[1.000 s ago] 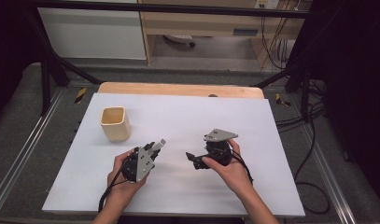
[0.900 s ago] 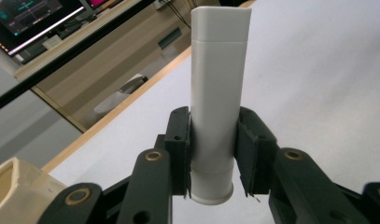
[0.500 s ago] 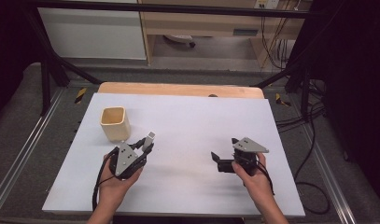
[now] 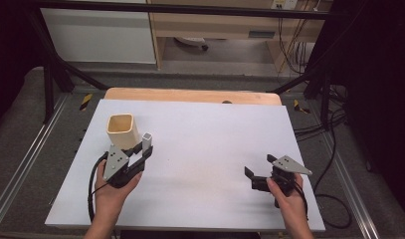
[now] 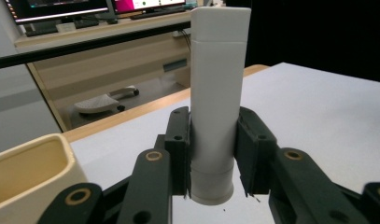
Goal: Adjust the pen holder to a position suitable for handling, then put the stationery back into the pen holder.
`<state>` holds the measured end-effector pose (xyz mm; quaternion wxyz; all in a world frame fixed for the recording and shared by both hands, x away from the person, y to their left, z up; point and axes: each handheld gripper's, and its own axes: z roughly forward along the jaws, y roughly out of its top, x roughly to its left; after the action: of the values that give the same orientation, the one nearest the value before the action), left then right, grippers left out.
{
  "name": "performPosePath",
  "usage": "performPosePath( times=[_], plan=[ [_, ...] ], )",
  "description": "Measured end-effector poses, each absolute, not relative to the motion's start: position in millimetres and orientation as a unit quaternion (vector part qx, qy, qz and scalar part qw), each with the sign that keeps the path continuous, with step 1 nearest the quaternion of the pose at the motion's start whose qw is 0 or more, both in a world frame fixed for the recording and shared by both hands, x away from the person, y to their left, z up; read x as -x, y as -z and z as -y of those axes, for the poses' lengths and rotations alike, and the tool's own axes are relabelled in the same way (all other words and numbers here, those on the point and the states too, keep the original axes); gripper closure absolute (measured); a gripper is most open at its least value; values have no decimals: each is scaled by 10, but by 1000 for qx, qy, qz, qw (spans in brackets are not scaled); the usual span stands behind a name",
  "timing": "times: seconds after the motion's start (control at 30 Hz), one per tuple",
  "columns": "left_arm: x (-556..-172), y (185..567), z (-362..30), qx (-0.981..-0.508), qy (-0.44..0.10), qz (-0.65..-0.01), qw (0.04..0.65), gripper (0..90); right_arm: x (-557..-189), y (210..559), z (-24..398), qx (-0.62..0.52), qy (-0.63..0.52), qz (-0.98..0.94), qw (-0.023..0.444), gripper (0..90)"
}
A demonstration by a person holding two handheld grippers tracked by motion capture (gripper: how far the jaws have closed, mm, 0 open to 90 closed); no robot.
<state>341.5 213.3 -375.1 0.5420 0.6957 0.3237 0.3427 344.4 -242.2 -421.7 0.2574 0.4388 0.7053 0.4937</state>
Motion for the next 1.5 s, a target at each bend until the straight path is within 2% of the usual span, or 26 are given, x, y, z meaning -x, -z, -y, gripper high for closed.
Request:
performPosePath(
  times=[0.67, 0.97, 1.17, 1.5],
  plan=[
    [-3470, 3522, -2508, -656, -333, -374, 565, 686, -3483, 4330, 2361, -432, -473, -725, 252, 37],
    [-3640, 3371, -2613, -651, -325, -392, 563, 686, -3487, 4345, 2342, -432, -475, -726, 247, 36],
    [-3740, 3176, -2630, -650, -342, -389, 556, 686, -3475, 4336, 2319, -428, -476, -727, 248, 36],
    [-3902, 3121, -2770, -634, -343, -417, 553, 686, -3468, 4317, 2327, -424, -483, -726, 247, 36]
  ],
)
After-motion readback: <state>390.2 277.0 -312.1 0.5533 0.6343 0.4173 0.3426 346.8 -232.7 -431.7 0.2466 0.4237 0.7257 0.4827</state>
